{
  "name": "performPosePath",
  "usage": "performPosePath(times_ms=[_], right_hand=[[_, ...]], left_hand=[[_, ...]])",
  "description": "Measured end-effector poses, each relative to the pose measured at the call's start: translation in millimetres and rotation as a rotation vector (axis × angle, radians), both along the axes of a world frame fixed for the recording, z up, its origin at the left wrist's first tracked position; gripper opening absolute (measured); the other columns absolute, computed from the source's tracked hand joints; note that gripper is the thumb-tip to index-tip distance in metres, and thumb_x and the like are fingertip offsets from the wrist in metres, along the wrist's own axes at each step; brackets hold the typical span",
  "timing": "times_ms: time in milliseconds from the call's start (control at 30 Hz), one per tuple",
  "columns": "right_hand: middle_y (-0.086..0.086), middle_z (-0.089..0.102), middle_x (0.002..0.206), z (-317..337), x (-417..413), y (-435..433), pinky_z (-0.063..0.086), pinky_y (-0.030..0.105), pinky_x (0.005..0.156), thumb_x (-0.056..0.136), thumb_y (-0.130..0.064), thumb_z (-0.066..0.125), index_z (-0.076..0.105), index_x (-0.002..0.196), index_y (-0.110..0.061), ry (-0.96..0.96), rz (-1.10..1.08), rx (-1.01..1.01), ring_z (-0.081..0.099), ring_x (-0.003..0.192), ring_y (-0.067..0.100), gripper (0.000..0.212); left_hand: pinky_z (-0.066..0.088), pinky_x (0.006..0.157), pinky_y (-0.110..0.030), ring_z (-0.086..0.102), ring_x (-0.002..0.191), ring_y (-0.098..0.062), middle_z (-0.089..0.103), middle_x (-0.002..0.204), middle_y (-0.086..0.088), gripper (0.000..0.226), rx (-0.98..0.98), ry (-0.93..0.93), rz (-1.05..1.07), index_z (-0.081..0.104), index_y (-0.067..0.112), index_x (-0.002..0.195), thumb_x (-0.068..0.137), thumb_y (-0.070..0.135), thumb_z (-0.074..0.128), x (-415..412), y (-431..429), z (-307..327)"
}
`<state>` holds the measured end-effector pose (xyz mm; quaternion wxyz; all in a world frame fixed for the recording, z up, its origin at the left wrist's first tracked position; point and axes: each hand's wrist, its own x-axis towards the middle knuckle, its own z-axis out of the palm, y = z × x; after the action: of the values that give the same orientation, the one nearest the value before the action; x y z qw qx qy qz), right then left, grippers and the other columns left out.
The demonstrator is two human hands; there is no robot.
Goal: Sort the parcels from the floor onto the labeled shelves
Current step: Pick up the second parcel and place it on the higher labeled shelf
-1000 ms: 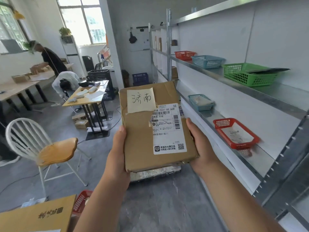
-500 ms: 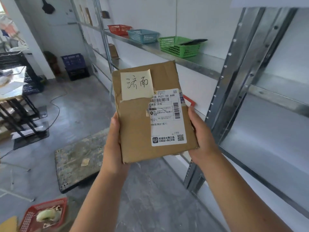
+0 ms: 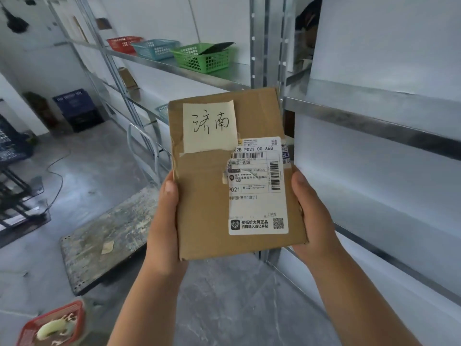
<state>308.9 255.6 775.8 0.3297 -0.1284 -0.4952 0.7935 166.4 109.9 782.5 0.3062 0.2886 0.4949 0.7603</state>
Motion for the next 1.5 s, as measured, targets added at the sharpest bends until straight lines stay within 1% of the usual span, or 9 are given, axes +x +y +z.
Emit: performPosePath(times_ms=[167,300,500,633,833,1000,1333,1400,1500], right_hand=[[0.011,0.068,0.143,-9,53,12,0.044,0.064,0.113,0.078,-0.066,0.078,0.049,0.154,-0.02,-0.052,-0.091,0.006,0.064,0.133,0.033,0.094],[0.01,0.07,0.141,-5,91,11,0.052,0.058,0.107,0.078,-0.065,0.078,0.051,0.153,-0.02,-0.076,-0.189,0.032,0.066,0.13,0.032,0.092],[0.01,0.069,0.142,2,144,-1,0.057,0.052,0.102,0.096,-0.049,0.055,0.048,0.156,-0.021,-0.106,-0.415,0.076,0.068,0.128,0.032,0.067],[0.014,0.065,0.146,5,174,-19,0.053,0.056,0.106,0.097,-0.049,0.053,0.045,0.157,-0.017,-0.134,-0.573,0.092,0.064,0.133,0.034,0.069],[0.011,0.065,0.147,0,231,-50,0.047,0.059,0.113,0.098,-0.047,0.053,0.047,0.156,-0.018,-0.144,-0.815,0.068,0.062,0.135,0.032,0.065],[0.016,0.062,0.149,-2,297,-76,0.042,0.066,0.115,0.101,-0.046,0.049,0.048,0.155,-0.014,-0.141,-0.945,0.047,0.06,0.137,0.036,0.062],[0.022,0.058,0.151,-3,492,-126,0.037,0.07,0.116,0.105,-0.043,0.042,0.047,0.154,-0.012,-0.09,-1.063,0.126,0.054,0.14,0.044,0.059],[0.025,0.058,0.15,-4,539,-140,0.047,0.064,0.11,0.105,-0.042,0.04,0.047,0.154,-0.01,-0.081,-1.08,0.131,0.056,0.137,0.045,0.059],[0.023,0.064,0.143,-5,603,-166,0.063,0.032,0.064,0.102,-0.045,0.042,0.05,0.153,-0.012,-0.068,-1.116,0.091,0.071,0.108,0.034,0.061]], left_hand=[[0.06,0.094,-0.039,0.066,0.13,-0.034,0.068,0.141,-0.017,0.067,0.002,-0.015,-0.052,0.053,0.006,0.151,0.104,0.052,0.039,43,22,-7],[0.059,0.097,-0.044,0.064,0.132,-0.035,0.067,0.143,-0.016,0.086,-0.032,-0.012,-0.129,0.054,0.01,0.151,0.088,0.068,0.064,65,37,-3],[0.06,0.097,-0.04,0.067,0.13,-0.032,0.07,0.141,-0.013,0.067,0.021,-0.02,-0.356,0.055,0.01,0.15,0.103,0.056,0.047,94,64,-5],[0.064,0.084,-0.04,0.072,0.12,-0.034,0.073,0.136,-0.014,0.083,-0.074,-0.075,-0.476,0.055,0.015,0.15,0.088,0.069,0.062,113,77,-1],[0.066,0.065,-0.038,0.071,0.119,-0.04,0.073,0.135,-0.013,0.067,-0.141,-0.121,-0.673,0.058,0.02,0.148,0.097,0.063,0.053,167,93,-4],[0.065,0.088,-0.041,0.07,0.126,-0.031,0.071,0.14,-0.009,0.068,-0.156,-0.098,-0.801,0.057,0.022,0.15,0.094,0.061,0.053,234,94,0],[0.064,0.085,-0.034,0.07,0.126,-0.024,0.071,0.14,-0.002,0.066,-0.151,-0.009,-0.942,0.057,0.027,0.15,0.096,0.064,0.051,433,74,7],[0.064,0.081,-0.031,0.071,0.124,-0.023,0.072,0.139,-0.002,0.065,-0.16,-0.013,-0.976,0.058,0.027,0.149,0.096,0.064,0.051,483,65,7],[0.064,0.075,-0.027,0.074,0.117,-0.019,0.075,0.134,0.0,0.063,-0.149,-0.003,-1.037,0.061,0.027,0.147,0.094,0.059,0.047,553,49,7]])
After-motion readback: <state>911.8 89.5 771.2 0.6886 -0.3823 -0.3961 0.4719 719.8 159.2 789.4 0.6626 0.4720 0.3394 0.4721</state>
